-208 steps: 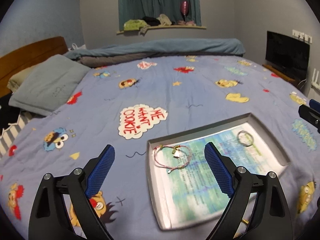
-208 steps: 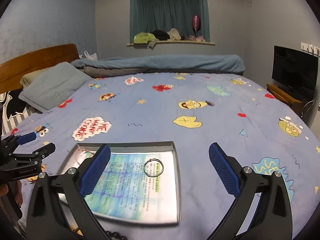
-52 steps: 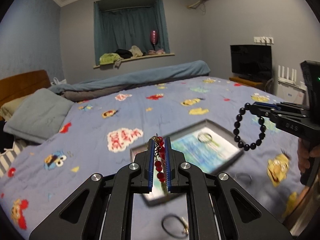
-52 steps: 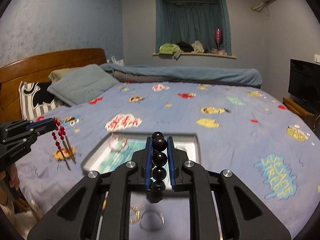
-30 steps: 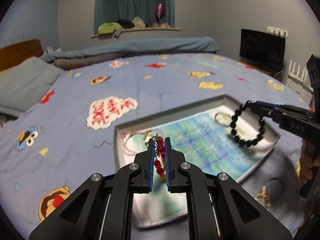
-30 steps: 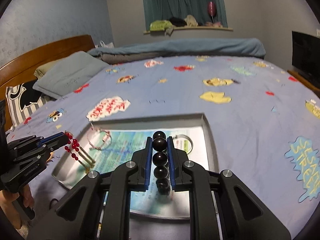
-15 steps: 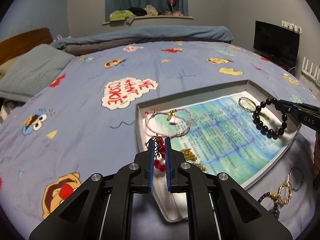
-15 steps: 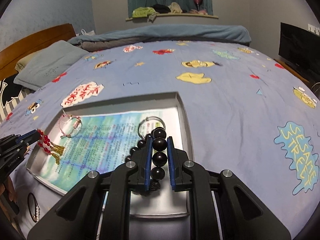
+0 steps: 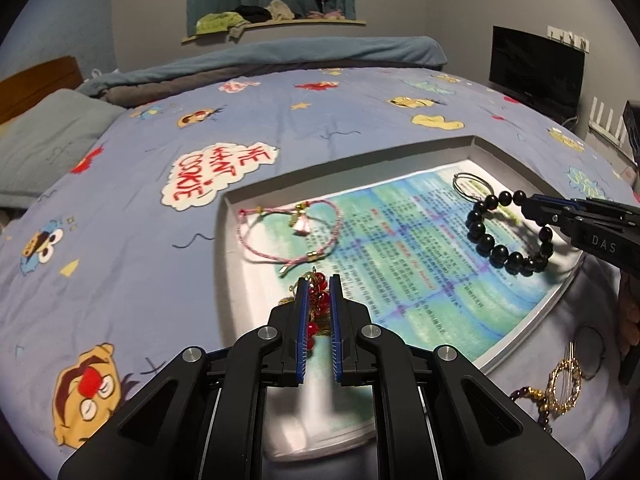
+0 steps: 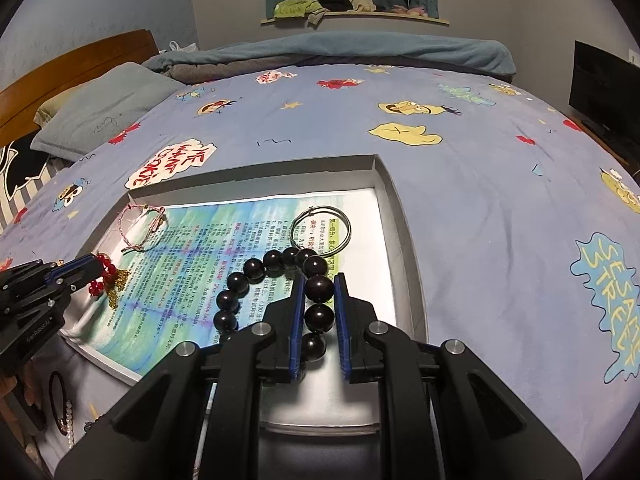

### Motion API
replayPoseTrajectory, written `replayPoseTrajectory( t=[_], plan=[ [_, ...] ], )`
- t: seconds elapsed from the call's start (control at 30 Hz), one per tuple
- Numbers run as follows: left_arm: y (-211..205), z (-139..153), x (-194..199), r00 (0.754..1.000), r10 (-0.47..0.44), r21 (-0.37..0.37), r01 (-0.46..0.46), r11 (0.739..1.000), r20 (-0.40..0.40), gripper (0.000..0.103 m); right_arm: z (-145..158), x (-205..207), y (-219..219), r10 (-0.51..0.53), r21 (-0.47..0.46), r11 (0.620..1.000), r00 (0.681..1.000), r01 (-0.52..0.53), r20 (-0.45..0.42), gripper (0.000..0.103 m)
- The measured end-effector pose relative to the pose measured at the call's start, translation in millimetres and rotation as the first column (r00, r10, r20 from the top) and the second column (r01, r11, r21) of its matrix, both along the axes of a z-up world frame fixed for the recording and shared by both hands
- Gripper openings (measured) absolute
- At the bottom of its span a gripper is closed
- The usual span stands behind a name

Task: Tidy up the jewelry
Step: 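Carry both pieces into the grey box and open both tools to release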

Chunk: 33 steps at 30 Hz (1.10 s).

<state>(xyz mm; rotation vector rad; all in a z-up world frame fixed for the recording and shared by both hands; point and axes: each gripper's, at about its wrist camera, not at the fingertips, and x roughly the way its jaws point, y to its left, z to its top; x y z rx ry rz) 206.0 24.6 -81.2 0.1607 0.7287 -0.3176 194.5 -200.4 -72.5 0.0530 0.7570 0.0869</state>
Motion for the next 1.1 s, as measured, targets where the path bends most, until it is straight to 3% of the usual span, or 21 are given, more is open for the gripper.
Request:
replayPoseTrajectory(
  t=[0.4, 0.57, 0.77, 0.87, 0.93, 1.0, 1.1],
  plan=[
    [-4.8, -3.5, 2.4, 1.000, 0.004, 0.011, -0.004, 1.000, -0.007, 0.011, 1.6, -0.9, -3.5, -0.005, 0.016, 1.000, 1.000, 0.004, 0.001, 0.016],
    [-5.1, -2.6, -1.1, 1.000, 0.001, 0.011, -0.001, 1.000, 0.000, 0.022, 7.7, -5.9, -4.9, -0.007, 0.020, 1.000, 1.000, 0.006, 0.027, 0.018],
    [-5.5, 3.4, -7.5, 1.000, 0.008, 0.015, -0.008, 1.000, 0.023, 0.033, 15.7, -13.9, -11.3, -0.025, 0.041, 0.999, 0.998, 0.023, 0.059, 0.029],
    [-4.6, 7.7, -11.0, 0.999, 0.018, 0.007, -0.019, 1.000, 0.034, 0.039, 19.4, -18.2, -13.4, -0.032, 0.048, 0.998, 0.997, 0.029, 0.069, 0.037],
    [-4.7, 10.5, -14.3, 0.998, 0.027, 0.010, -0.028, 1.000, 0.049, 0.051, 22.0, -21.4, -15.3, -0.039, 0.053, 0.998, 0.996, 0.035, 0.076, 0.049],
    [-6.1, 12.6, -16.6, 0.998, 0.037, 0.023, -0.038, 0.999, 0.057, 0.054, 25.9, -24.7, -16.3, -0.038, 0.060, 0.998, 0.996, 0.033, 0.081, 0.051],
    [-6.6, 15.9, -18.8, 0.997, 0.046, 0.026, -0.048, 0.999, 0.061, 0.061, 31.5, -30.5, -17.0, -0.035, 0.066, 0.997, 0.995, 0.029, 0.095, 0.062]
  ],
)
